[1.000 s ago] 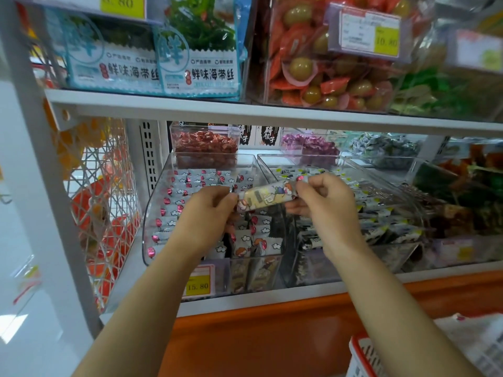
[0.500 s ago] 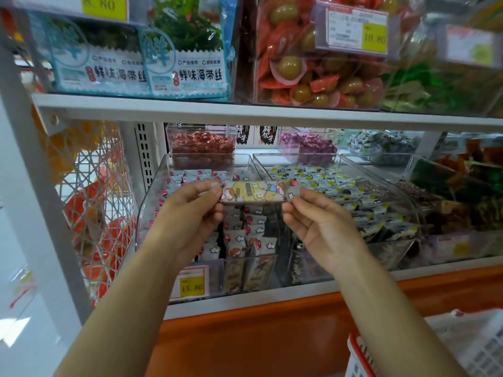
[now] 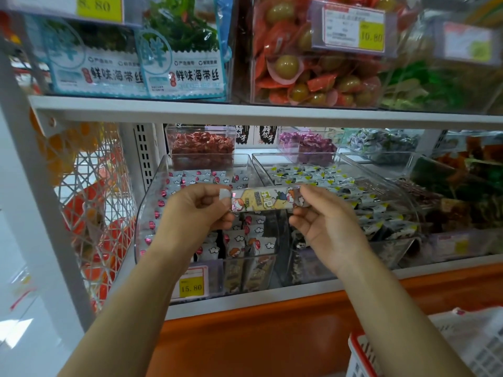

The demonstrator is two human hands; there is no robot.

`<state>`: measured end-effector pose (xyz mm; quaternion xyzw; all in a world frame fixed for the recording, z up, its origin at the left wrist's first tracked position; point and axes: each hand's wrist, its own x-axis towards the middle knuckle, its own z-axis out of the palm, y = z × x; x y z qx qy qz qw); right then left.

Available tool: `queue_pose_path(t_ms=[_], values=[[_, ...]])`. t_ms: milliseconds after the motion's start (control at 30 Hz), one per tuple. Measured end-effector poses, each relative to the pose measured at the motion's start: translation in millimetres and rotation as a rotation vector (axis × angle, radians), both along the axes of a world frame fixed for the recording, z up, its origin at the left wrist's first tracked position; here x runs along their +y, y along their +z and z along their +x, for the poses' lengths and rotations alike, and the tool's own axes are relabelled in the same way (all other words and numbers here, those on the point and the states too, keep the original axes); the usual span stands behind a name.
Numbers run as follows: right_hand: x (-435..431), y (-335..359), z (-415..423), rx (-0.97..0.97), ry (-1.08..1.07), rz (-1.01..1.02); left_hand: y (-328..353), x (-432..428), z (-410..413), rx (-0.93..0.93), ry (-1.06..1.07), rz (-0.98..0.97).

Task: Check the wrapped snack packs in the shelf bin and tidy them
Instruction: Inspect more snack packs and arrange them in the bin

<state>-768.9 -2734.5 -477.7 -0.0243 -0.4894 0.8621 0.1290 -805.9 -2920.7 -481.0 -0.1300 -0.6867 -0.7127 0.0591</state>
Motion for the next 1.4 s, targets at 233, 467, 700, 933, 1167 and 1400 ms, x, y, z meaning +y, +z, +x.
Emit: queue_pose_path(t_ms=[233, 467, 700, 933, 1167, 1400], values=[[0, -1, -1, -0.046, -0.005, -0.138, 4, 0, 3, -0.029, -0.096, 0.119], [0, -7, -2, 0.096, -0.132, 0.239, 7, 1, 6, -0.142, -0.149, 0.29], [-2, -12, 1, 0.184, -0.168, 0.437, 3, 0, 5, -0.085, -0.085, 0.122], [0, -12, 0, 0.209, -0.206, 0.636, 5, 0, 9, -0.023, -0.099, 0.031], [1, -8, 1, 0.255, -0.301, 0.708, 12, -1, 18, 0.093, -0.127, -0.15], [-2, -11, 3, 0.246, -0.354, 0.888, 10, 4, 18, 0.031, -0.139, -0.288]])
